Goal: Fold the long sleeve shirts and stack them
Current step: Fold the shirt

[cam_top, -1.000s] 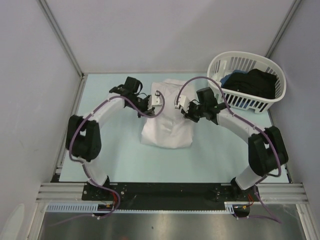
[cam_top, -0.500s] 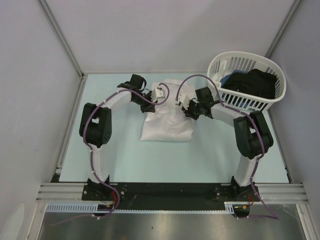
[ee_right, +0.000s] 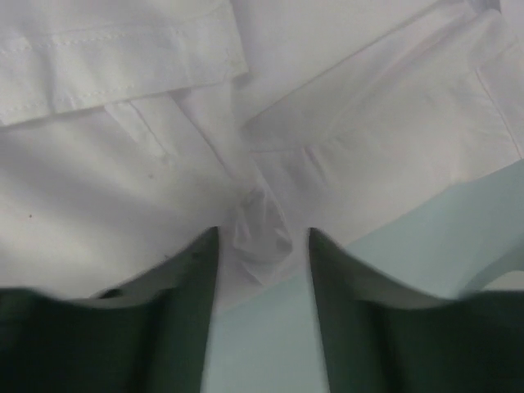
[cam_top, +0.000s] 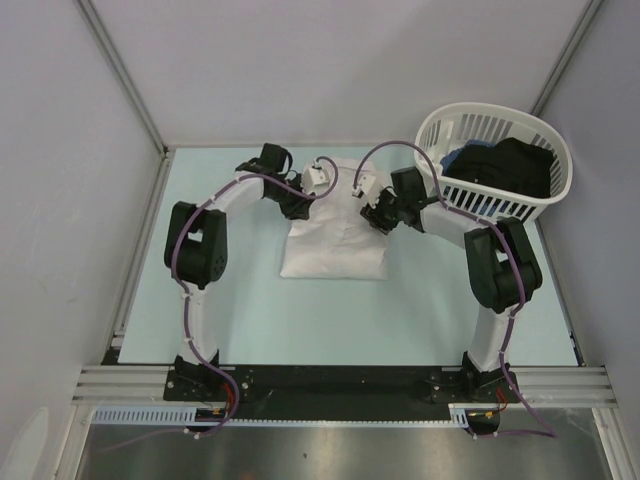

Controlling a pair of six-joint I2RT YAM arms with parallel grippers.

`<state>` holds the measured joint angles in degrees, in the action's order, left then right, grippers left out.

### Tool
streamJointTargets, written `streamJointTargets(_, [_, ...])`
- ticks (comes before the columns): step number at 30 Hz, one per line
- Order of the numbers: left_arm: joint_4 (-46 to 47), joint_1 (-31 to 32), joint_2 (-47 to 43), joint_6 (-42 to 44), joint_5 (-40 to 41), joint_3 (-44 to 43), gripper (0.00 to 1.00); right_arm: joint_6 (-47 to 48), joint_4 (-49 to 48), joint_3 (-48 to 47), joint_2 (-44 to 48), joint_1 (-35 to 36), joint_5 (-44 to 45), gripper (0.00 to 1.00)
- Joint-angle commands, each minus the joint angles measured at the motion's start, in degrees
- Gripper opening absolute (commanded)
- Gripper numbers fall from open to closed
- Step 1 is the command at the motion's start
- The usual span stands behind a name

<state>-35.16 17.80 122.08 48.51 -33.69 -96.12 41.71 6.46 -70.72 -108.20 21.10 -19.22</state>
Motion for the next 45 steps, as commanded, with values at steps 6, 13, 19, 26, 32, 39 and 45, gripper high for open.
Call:
streamJointTargets(6, [-5.0,-6.62,-5.18,-14.73,-6.29,-6.1,0.68,-24.78,16.55,-12.33,8.17,-7.38,-4.54,0.77])
streamJointTargets(13, [-8.79,-11.56,-13.79,-27.32,-18.33,7.59,0.81,-53.62,14.77,0.2,14.05,-10.91,-24.8,0.87])
streamJointTargets(19, [0.25,-11.83,-18.54,-36.11,-17.37,24.64,0.79,-57.53,7.62,11.72,14.69,-9.68,-25.16,0.9])
streamJointTargets(26, [5.45,-11.91,-17.23,-39.72,-15.53,30.98,0.8,-57.71,2.68,15.7,12.75,-8.01,-24.72,0.9])
streamJointTargets(32, [9.32,-11.83,-16.27,-42.0,-16.41,31.78,0.79,-60.52,-1.54,16.75,12.84,-5.81,-26.57,0.77])
streamJointTargets(39, [10.64,-11.39,-14.94,-44.55,-19.91,31.78,0.67,-65.0,1.69,19.38,11.61,-6.51,-29.2,0.34])
streamJointTargets(45, [10.72,-9.37,-16.35,-45.44,-21.24,33.53,0.56,-65.97,6.81,21.15,11.0,-8.01,-28.15,0.17])
